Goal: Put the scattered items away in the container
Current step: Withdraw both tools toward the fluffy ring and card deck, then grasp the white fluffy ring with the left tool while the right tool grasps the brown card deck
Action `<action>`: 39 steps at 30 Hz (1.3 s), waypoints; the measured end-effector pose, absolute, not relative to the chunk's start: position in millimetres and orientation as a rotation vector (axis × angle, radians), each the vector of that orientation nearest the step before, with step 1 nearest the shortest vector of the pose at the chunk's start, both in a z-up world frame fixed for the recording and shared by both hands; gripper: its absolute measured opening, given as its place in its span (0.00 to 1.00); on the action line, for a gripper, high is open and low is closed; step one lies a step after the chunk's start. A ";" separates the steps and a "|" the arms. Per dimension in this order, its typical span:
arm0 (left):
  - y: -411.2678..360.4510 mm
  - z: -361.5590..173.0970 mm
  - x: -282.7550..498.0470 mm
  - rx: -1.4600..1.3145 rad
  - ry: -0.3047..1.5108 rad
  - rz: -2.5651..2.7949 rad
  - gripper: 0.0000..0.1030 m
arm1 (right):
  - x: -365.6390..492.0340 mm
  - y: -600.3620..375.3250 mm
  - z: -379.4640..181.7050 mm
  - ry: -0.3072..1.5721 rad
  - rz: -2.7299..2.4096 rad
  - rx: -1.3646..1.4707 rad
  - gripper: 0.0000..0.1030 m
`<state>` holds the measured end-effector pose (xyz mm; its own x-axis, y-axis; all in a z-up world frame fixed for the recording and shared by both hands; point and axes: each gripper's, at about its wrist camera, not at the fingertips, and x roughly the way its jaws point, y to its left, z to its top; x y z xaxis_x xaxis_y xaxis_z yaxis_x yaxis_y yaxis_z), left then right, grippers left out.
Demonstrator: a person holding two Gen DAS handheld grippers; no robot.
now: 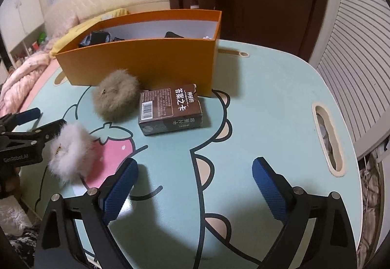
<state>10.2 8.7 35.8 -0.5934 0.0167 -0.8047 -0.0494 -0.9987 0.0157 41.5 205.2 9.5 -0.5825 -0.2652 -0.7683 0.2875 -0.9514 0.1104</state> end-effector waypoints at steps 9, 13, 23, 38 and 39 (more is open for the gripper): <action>24.7 59.7 24.7 -1.148 0.002 2.657 1.00 | 44.5 204.9 9.6 0.028 -2.550 1.221 0.92; 44.6 71.7 26.9 -1.059 0.043 2.552 1.00 | 42.1 211.9 13.4 -0.059 -2.539 1.207 0.92; 93.3 47.6 20.5 -1.157 0.266 2.402 0.54 | 19.4 210.0 37.1 -0.149 -2.503 1.120 0.90; 52.8 47.4 9.5 -1.216 0.094 2.482 0.36 | 1.8 190.5 20.9 0.019 -2.426 1.149 0.53; 48.9 49.7 9.0 -1.215 0.080 2.490 0.36 | 4.0 195.1 21.2 0.006 -2.431 1.148 0.53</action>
